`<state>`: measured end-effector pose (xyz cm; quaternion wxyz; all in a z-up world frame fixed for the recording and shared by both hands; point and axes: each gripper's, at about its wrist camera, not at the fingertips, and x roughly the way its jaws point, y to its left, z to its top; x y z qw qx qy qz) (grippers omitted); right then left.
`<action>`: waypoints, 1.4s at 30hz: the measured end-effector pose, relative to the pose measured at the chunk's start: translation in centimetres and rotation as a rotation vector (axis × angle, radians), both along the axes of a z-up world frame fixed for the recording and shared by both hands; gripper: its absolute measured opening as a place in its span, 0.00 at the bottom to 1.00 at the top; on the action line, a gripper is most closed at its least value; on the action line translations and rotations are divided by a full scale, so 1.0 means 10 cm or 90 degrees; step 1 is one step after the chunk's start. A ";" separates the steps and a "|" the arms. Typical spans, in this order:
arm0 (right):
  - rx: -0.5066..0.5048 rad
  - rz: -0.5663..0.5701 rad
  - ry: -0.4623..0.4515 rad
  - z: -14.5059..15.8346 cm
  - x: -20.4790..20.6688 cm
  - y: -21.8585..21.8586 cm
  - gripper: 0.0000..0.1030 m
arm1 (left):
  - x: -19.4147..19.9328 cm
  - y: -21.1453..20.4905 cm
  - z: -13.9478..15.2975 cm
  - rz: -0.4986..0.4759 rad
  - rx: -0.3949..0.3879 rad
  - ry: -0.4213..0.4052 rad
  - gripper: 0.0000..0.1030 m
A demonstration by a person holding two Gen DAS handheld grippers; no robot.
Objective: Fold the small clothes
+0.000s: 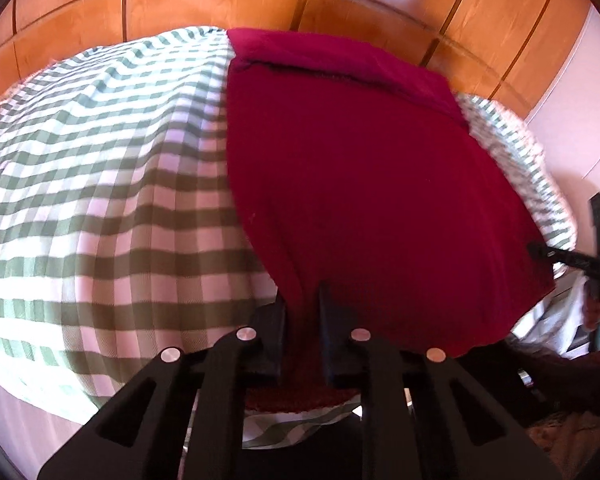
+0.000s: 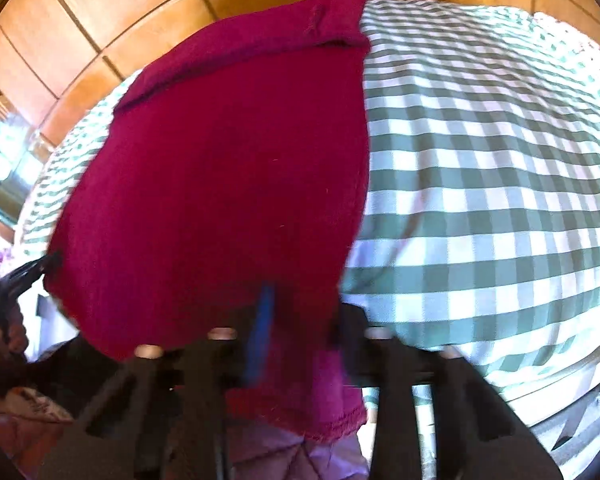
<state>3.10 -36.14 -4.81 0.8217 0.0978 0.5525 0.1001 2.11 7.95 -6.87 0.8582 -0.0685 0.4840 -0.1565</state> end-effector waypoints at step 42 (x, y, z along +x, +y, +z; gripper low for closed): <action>-0.018 -0.075 -0.117 -0.07 1.21 0.01 0.25 | 1.35 0.10 -0.11 0.096 -0.060 -0.012 0.17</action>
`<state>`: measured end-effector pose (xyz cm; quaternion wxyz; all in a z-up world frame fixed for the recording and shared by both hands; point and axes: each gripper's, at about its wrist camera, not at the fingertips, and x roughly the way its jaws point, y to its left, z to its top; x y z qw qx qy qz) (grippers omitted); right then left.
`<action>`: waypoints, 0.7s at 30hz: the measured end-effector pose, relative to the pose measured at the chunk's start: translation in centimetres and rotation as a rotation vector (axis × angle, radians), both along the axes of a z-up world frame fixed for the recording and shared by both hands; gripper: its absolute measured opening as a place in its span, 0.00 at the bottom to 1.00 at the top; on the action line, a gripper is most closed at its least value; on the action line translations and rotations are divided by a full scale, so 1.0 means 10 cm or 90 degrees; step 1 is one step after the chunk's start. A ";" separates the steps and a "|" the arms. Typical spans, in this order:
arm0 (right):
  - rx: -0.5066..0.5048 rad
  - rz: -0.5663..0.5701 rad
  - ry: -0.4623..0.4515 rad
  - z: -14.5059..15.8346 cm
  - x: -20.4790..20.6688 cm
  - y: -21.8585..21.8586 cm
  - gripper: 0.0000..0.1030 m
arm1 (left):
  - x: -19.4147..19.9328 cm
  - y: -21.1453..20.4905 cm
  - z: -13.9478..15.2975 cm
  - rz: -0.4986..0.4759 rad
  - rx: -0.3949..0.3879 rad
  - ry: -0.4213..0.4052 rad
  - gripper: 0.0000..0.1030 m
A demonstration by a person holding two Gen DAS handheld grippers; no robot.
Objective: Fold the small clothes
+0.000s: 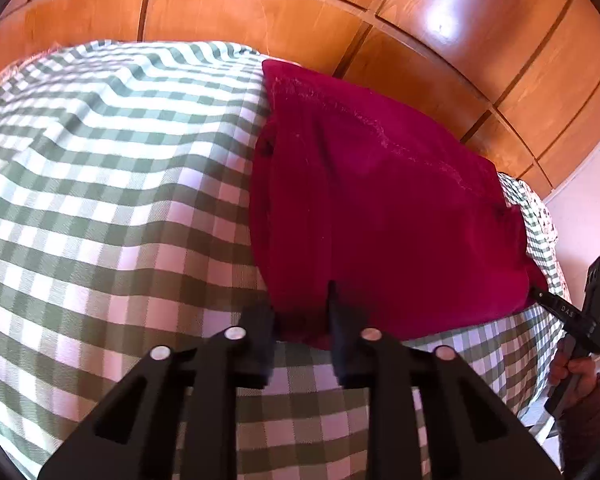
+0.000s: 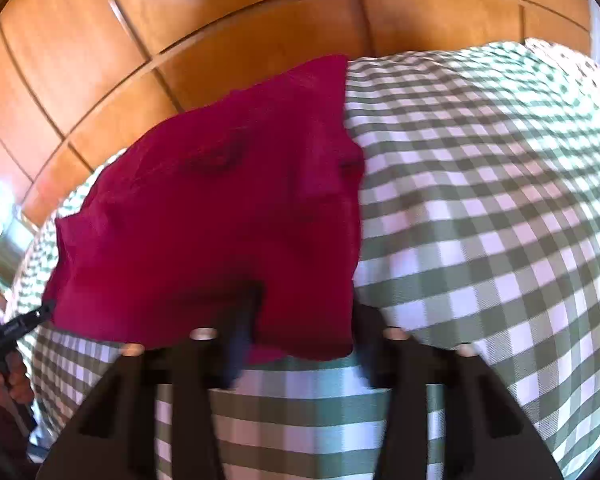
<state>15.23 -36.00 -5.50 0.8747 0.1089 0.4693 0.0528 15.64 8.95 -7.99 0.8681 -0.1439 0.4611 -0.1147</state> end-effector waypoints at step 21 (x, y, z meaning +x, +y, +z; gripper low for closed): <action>-0.028 0.016 0.020 0.42 -1.03 -0.28 0.70 | -1.02 0.37 0.24 -0.026 -0.049 0.007 0.43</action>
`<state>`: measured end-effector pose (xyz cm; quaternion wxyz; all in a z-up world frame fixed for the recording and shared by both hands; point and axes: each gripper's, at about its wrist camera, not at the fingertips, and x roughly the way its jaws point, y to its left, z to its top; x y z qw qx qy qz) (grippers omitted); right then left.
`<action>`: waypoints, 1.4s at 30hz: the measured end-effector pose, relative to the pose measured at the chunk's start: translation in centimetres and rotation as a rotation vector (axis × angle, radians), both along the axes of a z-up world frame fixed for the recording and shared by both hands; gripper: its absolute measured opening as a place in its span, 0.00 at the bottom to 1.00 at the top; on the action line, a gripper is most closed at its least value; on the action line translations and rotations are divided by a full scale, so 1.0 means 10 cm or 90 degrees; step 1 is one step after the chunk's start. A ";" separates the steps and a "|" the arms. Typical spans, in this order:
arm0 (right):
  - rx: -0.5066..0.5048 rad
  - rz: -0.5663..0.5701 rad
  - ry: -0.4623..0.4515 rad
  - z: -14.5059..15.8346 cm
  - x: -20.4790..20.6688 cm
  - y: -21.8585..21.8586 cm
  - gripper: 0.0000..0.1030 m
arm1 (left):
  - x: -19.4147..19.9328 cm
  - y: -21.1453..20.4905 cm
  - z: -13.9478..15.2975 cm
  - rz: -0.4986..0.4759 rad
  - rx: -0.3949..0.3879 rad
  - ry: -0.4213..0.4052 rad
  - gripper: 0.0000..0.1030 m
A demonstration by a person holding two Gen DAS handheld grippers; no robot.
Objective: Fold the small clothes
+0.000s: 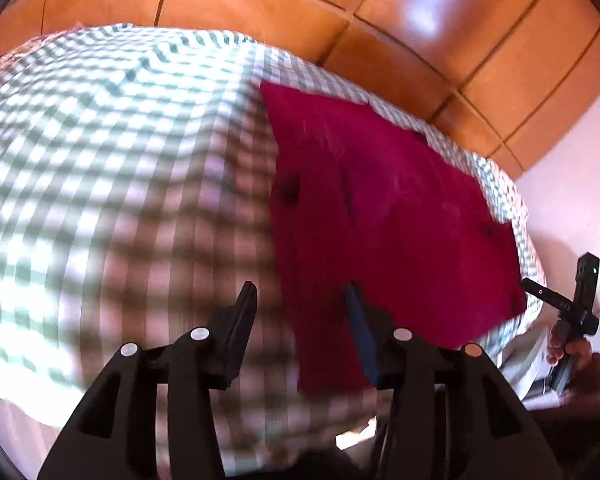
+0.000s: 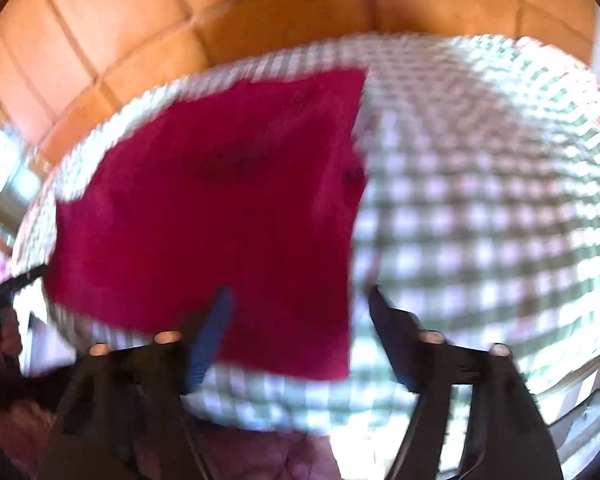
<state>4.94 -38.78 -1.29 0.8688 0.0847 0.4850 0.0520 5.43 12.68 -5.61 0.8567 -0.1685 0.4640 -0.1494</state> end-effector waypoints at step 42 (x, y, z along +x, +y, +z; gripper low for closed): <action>-0.075 -0.121 -0.044 -0.25 2.43 0.08 0.03 | 2.56 -0.59 0.34 0.057 0.185 -0.080 0.06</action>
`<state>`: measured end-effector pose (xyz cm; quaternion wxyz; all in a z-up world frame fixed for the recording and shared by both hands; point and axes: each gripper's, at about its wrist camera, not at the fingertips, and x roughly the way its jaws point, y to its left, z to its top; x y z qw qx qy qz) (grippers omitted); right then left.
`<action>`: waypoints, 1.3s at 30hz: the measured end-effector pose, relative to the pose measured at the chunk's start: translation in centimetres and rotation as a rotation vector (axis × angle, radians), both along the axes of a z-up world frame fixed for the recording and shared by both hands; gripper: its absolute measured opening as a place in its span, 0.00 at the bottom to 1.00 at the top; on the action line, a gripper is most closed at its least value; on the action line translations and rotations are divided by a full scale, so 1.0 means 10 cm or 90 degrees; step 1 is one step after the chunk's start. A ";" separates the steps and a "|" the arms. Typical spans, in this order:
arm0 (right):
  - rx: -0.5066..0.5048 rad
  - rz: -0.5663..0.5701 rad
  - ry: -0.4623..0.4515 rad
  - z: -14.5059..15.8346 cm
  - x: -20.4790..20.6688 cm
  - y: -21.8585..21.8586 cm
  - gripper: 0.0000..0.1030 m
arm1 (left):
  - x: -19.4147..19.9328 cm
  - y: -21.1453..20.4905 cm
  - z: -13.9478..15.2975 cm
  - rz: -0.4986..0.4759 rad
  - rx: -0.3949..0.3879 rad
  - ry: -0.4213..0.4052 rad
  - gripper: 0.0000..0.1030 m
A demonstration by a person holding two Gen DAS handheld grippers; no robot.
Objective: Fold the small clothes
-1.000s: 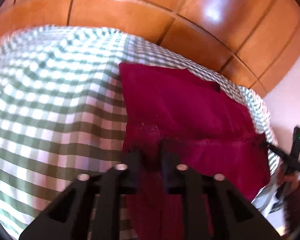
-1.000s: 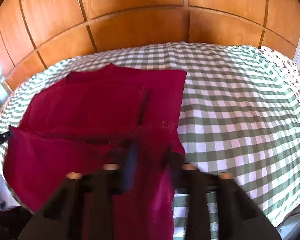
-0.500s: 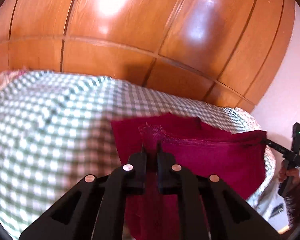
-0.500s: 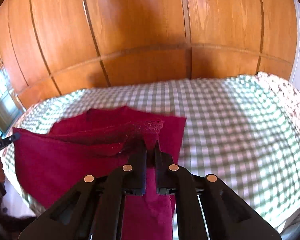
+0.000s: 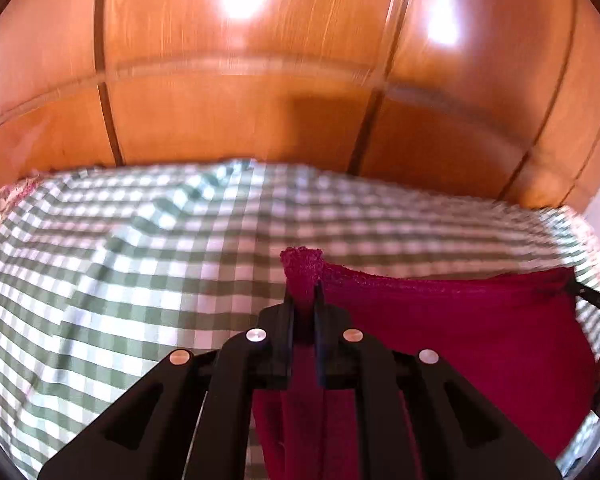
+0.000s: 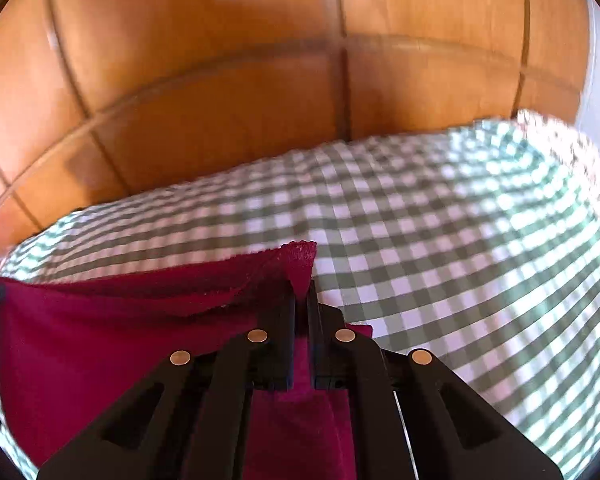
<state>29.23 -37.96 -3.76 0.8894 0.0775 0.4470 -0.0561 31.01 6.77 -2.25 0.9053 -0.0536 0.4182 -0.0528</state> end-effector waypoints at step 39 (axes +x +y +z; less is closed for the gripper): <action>0.102 0.046 0.027 -0.11 -2.07 -0.01 0.19 | -2.02 0.33 -0.41 -0.052 -0.182 0.077 0.13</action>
